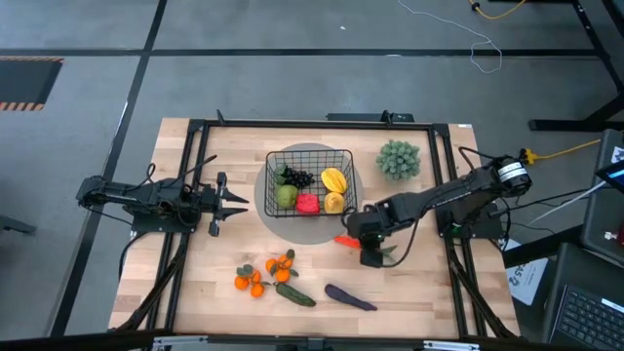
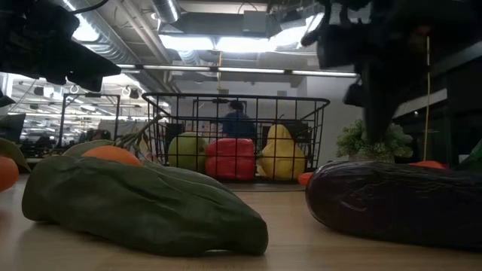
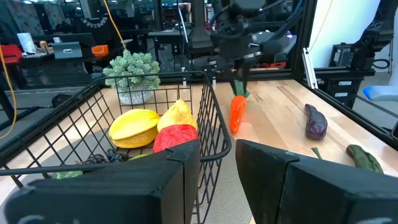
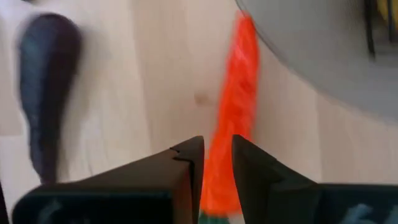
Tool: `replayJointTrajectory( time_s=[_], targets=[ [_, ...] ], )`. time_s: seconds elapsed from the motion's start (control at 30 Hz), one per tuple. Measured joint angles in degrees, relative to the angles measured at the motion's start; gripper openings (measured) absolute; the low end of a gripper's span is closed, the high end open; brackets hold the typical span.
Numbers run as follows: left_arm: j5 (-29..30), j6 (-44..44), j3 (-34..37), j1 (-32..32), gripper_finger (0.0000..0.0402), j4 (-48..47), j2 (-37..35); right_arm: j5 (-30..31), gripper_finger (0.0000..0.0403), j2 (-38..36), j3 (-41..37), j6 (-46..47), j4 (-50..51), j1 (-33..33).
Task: Build produce basket
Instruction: Put the orange carrot into the black wire basket
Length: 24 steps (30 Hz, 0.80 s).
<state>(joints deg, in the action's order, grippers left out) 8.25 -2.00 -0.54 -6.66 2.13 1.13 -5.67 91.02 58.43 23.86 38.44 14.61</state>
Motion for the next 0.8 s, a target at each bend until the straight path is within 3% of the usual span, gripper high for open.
replayJointTrajectory(
  time_s=[0.2, 0.57, 0.8],
  targets=[
    [0.0, 0.0, 0.0, -0.01, 0.0094, 0.01, 0.0, -0.02, 0.0083, 0.0, 0.0, -1.72, -4.72, 0.68],
    [0.0, 0.0, 0.0, -0.02, 0.0094, 0.01, -0.02, 1.23, 0.021, 0.0, -7.43, 1.09, -7.85, 0.65],
    [0.0, 0.0, 0.0, 0.0, 0.0094, 0.0, 0.0, 4.52, 0.0236, 0.02, -12.44, 1.86, -13.04, 0.61]
  ],
)
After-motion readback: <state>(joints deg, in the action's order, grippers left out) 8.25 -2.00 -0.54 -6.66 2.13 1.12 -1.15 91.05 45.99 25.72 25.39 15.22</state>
